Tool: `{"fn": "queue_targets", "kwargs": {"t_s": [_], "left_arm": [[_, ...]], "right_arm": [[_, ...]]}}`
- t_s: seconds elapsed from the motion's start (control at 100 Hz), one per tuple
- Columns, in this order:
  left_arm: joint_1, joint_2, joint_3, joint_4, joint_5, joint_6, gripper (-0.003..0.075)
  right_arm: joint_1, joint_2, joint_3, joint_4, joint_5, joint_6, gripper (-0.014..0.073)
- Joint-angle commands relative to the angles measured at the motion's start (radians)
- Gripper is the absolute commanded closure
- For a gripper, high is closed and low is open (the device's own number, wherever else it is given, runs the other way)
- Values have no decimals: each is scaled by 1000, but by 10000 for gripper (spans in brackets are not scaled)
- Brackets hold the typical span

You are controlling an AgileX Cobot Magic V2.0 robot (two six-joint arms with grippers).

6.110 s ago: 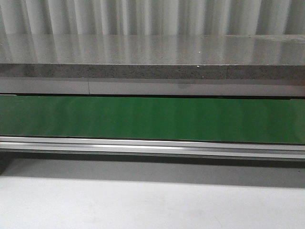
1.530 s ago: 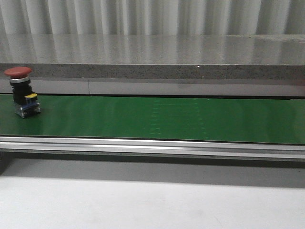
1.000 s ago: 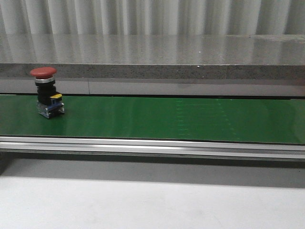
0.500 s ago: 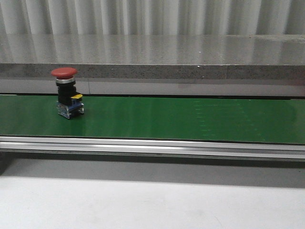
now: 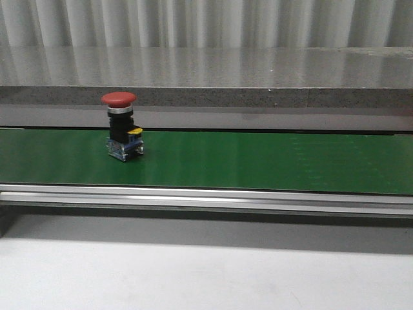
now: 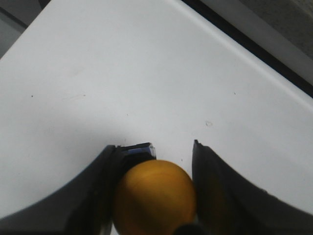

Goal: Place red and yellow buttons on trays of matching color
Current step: 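Grasp the last yellow push-button on the table with the left gripper, then place the yellow button on the belt's near end with the left gripper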

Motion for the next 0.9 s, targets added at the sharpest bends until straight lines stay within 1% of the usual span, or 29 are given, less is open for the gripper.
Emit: {"fn": "queue_targets", "kwargs": {"t_s": [0.0,0.06,0.16,0.28,0.49,0.63,0.72,0.77,0.79,0.84,0.89], "left_arm": [[-18,-131,62,-14,-41,24,554],[-38,-184,132,-30,-65,43,554],[-92,-265,251,-41,-144,64,554],[-162,-317,330,-41,-190,64,554],[-245,-298,360,-43,-215,64,554],[-253,-254,360,-102,-219,64,554],[-253,-218,351,-106,-211,66,546],[-253,-210,351,-106,-211,70,515],[-253,-209,351,-106,-211,72,490],[-253,-209,351,-110,-211,86,404],[-253,-213,349,-112,-211,88,276]], "right_arm": [[2,10,-24,13,-70,-11,659],[2,10,-24,13,-70,-11,659],[2,10,-24,13,-70,-11,659],[2,10,-24,13,-70,-11,659],[2,10,-24,13,-70,-11,659],[2,10,-24,13,-70,-11,659],[2,10,-24,13,-70,-11,659],[2,10,-24,13,-70,-11,659],[2,10,-24,13,-70,-11,659],[2,10,-24,13,-70,-11,659],[2,10,-24,13,-70,-11,659]]}}
